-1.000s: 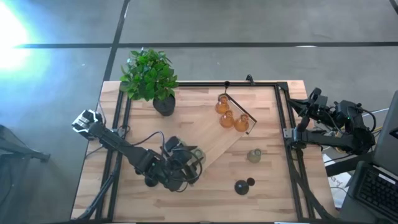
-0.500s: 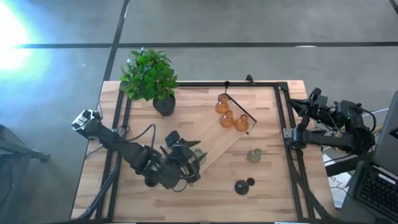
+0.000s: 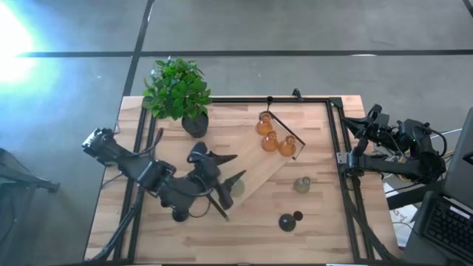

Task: Pick & Place candle stick holders
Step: Adjust the transparent glass candle holders on the shelf

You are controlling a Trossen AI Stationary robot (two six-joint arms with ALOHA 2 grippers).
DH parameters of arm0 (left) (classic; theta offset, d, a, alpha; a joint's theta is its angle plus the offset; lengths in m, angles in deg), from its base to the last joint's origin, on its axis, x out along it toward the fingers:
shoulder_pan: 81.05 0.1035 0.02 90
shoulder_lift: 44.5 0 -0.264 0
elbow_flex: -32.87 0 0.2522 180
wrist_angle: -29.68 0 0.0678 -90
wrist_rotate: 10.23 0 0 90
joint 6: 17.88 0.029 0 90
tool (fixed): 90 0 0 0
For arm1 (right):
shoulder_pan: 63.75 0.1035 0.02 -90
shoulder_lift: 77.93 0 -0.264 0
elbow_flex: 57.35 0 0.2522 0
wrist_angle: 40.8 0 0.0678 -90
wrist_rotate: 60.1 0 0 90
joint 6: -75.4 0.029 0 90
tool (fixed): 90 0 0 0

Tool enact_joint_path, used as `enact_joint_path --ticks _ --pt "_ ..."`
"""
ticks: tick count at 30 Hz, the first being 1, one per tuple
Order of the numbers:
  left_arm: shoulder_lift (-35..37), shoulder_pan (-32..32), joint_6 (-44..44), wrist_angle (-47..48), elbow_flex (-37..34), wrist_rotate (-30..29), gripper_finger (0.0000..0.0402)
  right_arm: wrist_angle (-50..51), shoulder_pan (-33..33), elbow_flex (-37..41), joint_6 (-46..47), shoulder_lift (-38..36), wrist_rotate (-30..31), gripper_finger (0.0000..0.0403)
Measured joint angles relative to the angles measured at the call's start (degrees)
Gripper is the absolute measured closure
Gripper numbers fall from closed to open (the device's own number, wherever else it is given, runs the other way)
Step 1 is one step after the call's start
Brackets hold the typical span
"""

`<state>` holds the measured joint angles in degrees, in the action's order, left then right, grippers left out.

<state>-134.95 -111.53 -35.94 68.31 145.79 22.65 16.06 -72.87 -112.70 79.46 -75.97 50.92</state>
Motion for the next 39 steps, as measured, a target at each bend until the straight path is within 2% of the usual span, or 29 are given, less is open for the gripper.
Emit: enact_joint_path --ticks 3,6,12,16,18,22,27,34,39 --pt "0.8 0.1 1.3 1.2 0.8 0.2 0.0178 0.0 0.0 0.0 0.0 0.0 0.0 0.0394" --pt "2.0 0.4 3.7 4.1 1.1 0.7 0.0206 0.0 0.0 0.0 0.0 0.0 0.0 0.0394" --pt "5.3 1.2 0.1 11.5 1.1 5.4 0.0302 0.0 0.0 0.0 0.0 0.0 0.0 0.0394" --pt "7.1 2.1 -4.8 18.3 1.1 6.4 0.0374 0.0 0.0 0.0 0.0 0.0 0.0 0.0394" --pt "8.0 3.3 -7.9 21.3 1.1 7.8 0.0393 0.0 0.0 0.0 0.0 0.0 0.0 0.0394" --pt "8.5 7.2 -13.0 28.0 1.1 15.5 0.0397 0.0 0.0 0.0 0.0 0.0 0.0 0.0394" --pt "8.7 13.9 -17.0 33.0 1.0 29.6 0.0399 0.0 0.0 0.0 0.0 0.0 0.0 0.0394" --pt "8.5 20.3 -16.1 34.9 1.0 37.3 0.04 0.0 0.0 0.0 0.0 0.0 0.0 0.0394" --pt "6.4 21.4 -15.4 36.7 1.0 40.0 0.04 0.0 0.0 0.0 0.0 0.0 0.0 0.0394"
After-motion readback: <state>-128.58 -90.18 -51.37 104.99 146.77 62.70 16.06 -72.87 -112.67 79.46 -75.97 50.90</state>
